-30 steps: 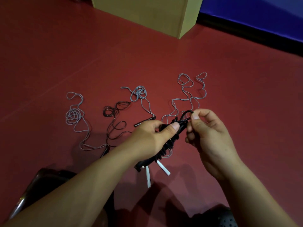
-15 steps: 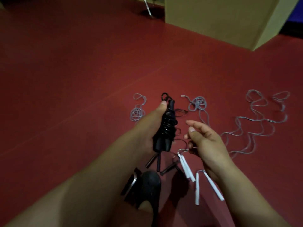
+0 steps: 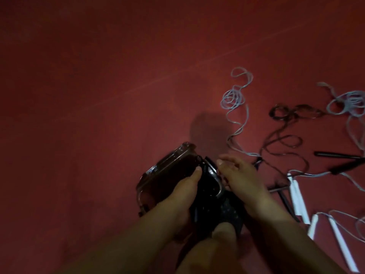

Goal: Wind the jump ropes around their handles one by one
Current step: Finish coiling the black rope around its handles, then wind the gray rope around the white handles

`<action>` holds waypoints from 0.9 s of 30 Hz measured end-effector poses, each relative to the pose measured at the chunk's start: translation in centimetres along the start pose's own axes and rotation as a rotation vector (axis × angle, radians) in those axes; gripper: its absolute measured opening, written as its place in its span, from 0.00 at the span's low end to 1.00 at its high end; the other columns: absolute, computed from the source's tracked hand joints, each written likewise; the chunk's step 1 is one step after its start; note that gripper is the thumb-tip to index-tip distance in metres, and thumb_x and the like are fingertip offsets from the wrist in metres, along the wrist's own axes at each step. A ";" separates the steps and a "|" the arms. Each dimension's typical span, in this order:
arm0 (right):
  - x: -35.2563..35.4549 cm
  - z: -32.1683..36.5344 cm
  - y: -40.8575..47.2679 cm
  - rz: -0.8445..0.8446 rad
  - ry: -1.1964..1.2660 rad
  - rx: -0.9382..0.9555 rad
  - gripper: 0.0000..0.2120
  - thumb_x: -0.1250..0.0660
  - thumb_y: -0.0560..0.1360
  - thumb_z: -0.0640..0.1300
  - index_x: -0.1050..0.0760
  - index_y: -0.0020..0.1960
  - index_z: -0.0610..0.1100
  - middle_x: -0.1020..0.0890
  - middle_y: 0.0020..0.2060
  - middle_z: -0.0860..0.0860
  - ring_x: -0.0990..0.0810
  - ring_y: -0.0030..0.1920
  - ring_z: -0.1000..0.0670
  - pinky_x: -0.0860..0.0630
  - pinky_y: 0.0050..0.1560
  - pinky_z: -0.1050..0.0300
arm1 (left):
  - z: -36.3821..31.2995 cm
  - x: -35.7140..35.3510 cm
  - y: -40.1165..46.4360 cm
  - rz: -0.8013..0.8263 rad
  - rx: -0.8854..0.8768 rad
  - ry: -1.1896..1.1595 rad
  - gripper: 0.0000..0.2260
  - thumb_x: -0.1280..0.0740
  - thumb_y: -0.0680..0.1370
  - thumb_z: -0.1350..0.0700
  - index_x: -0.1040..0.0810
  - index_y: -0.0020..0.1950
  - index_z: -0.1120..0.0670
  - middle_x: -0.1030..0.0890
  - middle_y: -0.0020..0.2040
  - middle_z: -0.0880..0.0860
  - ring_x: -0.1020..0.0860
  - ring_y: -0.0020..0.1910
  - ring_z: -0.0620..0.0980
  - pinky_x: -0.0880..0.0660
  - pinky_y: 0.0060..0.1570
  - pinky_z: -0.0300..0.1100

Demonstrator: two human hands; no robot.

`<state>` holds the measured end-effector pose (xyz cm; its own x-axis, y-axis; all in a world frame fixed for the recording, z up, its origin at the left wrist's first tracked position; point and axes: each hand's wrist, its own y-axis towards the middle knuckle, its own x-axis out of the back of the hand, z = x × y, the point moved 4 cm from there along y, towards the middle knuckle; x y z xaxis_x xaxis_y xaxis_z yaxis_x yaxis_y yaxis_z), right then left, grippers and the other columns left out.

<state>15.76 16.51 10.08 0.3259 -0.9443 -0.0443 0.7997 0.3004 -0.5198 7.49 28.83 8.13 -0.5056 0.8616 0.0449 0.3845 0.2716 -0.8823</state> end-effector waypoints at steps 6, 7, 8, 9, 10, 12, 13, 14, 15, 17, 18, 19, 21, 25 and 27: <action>-4.6 -5.9 2.2 0.153 -0.138 -0.157 0.14 0.33 0.78 0.47 0.26 0.63 0.50 0.18 0.44 0.54 0.20 0.40 0.55 0.25 0.43 0.58 | 3.4 5.3 5.6 -0.269 0.109 -0.296 0.26 0.36 0.76 0.35 0.21 0.62 0.53 0.16 0.55 0.58 0.17 0.51 0.61 0.20 0.53 0.58; -4.8 -6.7 2.3 0.150 -0.144 -0.176 0.15 0.33 0.78 0.47 0.27 0.65 0.50 0.18 0.45 0.54 0.20 0.42 0.55 0.24 0.45 0.57 | 3.7 5.9 6.2 -0.340 0.094 -0.275 0.27 0.36 0.76 0.35 0.24 0.65 0.54 0.19 0.59 0.57 0.19 0.55 0.60 0.22 0.56 0.59; -5.2 -7.4 2.5 0.145 -0.142 -0.199 0.17 0.33 0.78 0.47 0.28 0.66 0.49 0.19 0.45 0.54 0.20 0.43 0.54 0.24 0.47 0.57 | 3.8 6.4 6.6 -0.401 0.068 -0.226 0.28 0.37 0.77 0.36 0.28 0.69 0.53 0.22 0.63 0.57 0.21 0.59 0.60 0.24 0.60 0.59; -5.4 -8.2 2.6 0.139 -0.131 -0.226 0.18 0.33 0.78 0.46 0.28 0.67 0.48 0.20 0.46 0.54 0.21 0.43 0.54 0.24 0.45 0.58 | 4.0 6.7 7.2 -0.443 0.045 -0.168 0.27 0.38 0.79 0.38 0.31 0.72 0.53 0.25 0.67 0.57 0.24 0.63 0.60 0.26 0.63 0.58; -5.7 -8.9 2.6 0.136 -0.117 -0.256 0.18 0.33 0.78 0.45 0.29 0.67 0.47 0.20 0.45 0.53 0.21 0.42 0.55 0.25 0.42 0.59 | 4.3 6.9 7.7 -0.463 0.032 -0.136 0.27 0.39 0.80 0.40 0.34 0.74 0.53 0.27 0.69 0.57 0.26 0.65 0.59 0.27 0.65 0.57; -6.0 -10.1 2.6 0.126 -0.095 -0.300 0.17 0.33 0.79 0.43 0.29 0.67 0.45 0.21 0.44 0.53 0.22 0.39 0.54 0.27 0.37 0.61 | 5.2 6.7 9.1 -0.415 0.055 -0.162 0.27 0.39 0.79 0.40 0.34 0.74 0.52 0.27 0.70 0.56 0.26 0.65 0.60 0.27 0.65 0.58; -6.0 -10.4 2.6 0.119 -0.091 -0.308 0.17 0.33 0.79 0.43 0.29 0.67 0.45 0.21 0.44 0.52 0.22 0.39 0.54 0.27 0.36 0.62 | 5.8 6.6 9.9 -0.376 0.081 -0.157 0.26 0.39 0.79 0.40 0.33 0.73 0.51 0.26 0.69 0.56 0.24 0.64 0.60 0.26 0.64 0.58; -5.8 -10.6 2.6 0.112 -0.089 -0.315 0.17 0.33 0.79 0.44 0.29 0.66 0.45 0.21 0.45 0.52 0.21 0.39 0.53 0.27 0.35 0.62 | 6.2 6.3 10.1 -0.328 0.096 -0.148 0.25 0.39 0.79 0.41 0.31 0.72 0.50 0.24 0.67 0.56 0.23 0.61 0.59 0.25 0.62 0.57; -5.7 -10.7 2.8 0.106 -0.086 -0.319 0.16 0.33 0.79 0.44 0.29 0.66 0.46 0.21 0.45 0.52 0.21 0.38 0.53 0.27 0.35 0.62 | 6.5 6.4 10.4 -0.284 0.101 -0.142 0.22 0.38 0.79 0.42 0.30 0.71 0.49 0.22 0.64 0.54 0.21 0.58 0.56 0.23 0.60 0.54; -4.9 -10.6 3.1 0.082 -0.087 -0.328 0.15 0.33 0.79 0.45 0.29 0.64 0.47 0.20 0.46 0.51 0.22 0.37 0.52 0.26 0.34 0.60 | 6.6 6.1 10.1 -0.259 0.075 -0.073 0.16 0.38 0.81 0.45 0.28 0.67 0.47 0.20 0.58 0.51 0.20 0.52 0.51 0.23 0.53 0.46; -4.7 -10.6 3.3 0.070 -0.090 -0.333 0.14 0.33 0.79 0.46 0.28 0.63 0.48 0.20 0.47 0.49 0.22 0.36 0.52 0.26 0.34 0.59 | 6.6 6.2 9.9 -0.265 0.054 -0.029 0.14 0.38 0.82 0.47 0.28 0.66 0.47 0.21 0.58 0.51 0.21 0.52 0.50 0.23 0.51 0.44; -4.2 -10.5 3.4 0.049 -0.089 -0.336 0.13 0.33 0.79 0.46 0.28 0.63 0.48 0.20 0.48 0.48 0.22 0.36 0.52 0.26 0.33 0.59 | 6.7 6.3 9.7 -0.292 0.026 0.046 0.16 0.38 0.82 0.48 0.28 0.69 0.49 0.21 0.59 0.52 0.21 0.53 0.51 0.24 0.53 0.44; -3.1 -10.1 3.2 0.012 -0.082 -0.343 0.11 0.33 0.79 0.45 0.28 0.61 0.49 0.19 0.48 0.48 0.23 0.34 0.52 0.27 0.32 0.59 | 6.1 6.5 8.5 -0.348 -0.048 0.239 0.19 0.36 0.81 0.48 0.28 0.70 0.53 0.22 0.60 0.51 0.23 0.56 0.50 0.28 0.55 0.40; 0.0 -9.1 2.2 -0.034 -0.088 -0.313 0.08 0.34 0.79 0.45 0.23 0.56 0.44 0.19 0.42 0.47 0.25 0.32 0.52 0.30 0.31 0.60 | 4.0 5.3 6.1 -0.322 -0.194 0.497 0.18 0.33 0.78 0.42 0.24 0.63 0.50 0.19 0.58 0.50 0.21 0.50 0.46 0.27 0.47 0.38; 2.3 -8.0 1.1 -0.055 -0.084 -0.285 0.07 0.34 0.78 0.46 0.22 0.54 0.45 0.18 0.41 0.48 0.24 0.32 0.53 0.29 0.32 0.60 | 2.4 3.2 4.6 -0.223 -0.289 0.547 0.13 0.31 0.76 0.40 0.20 0.52 0.48 0.17 0.51 0.49 0.20 0.46 0.45 0.23 0.45 0.40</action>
<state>13.30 13.62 2.57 0.3363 -0.9401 0.0551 0.6478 0.1885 -0.7382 5.76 31.79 3.08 -0.1611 0.8441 0.5114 0.5462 0.5078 -0.6662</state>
